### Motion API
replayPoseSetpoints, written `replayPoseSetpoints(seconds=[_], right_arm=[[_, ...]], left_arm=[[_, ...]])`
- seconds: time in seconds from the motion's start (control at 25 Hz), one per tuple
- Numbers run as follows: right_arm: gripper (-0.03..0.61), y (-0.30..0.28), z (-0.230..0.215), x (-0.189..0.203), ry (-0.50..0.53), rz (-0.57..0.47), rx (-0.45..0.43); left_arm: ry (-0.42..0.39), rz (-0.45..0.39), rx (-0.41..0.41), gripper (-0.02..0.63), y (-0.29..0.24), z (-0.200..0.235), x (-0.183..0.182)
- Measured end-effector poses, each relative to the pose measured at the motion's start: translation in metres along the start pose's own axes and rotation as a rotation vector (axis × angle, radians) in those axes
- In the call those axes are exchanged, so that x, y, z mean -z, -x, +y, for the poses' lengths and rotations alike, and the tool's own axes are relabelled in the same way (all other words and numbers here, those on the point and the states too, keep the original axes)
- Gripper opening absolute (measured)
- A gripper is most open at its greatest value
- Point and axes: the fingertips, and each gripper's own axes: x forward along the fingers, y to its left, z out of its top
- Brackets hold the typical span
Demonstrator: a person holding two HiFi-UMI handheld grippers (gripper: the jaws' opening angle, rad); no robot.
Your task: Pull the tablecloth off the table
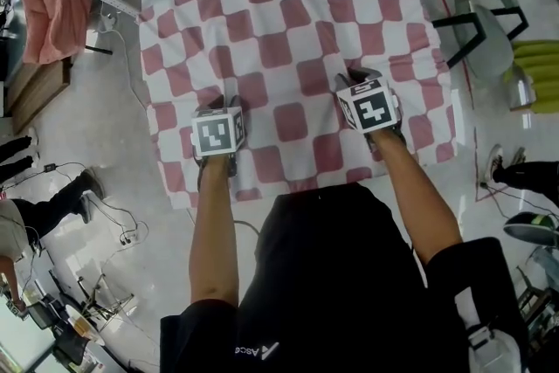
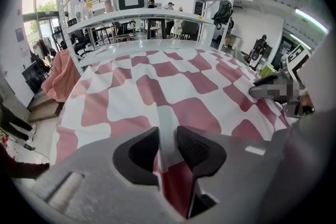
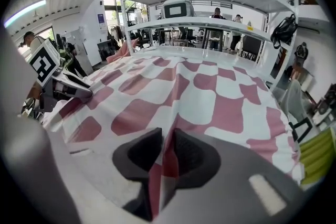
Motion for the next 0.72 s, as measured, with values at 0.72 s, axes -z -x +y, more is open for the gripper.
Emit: replayPoseSetpoints(seconds=[0.72], right_arm=[[0.003,0.034,0.066,0.021,-0.025,-0.111,-0.199]], left_arm=[[-0.008,-0.095,0.054,0.01,0.031,-0.048,0.029]])
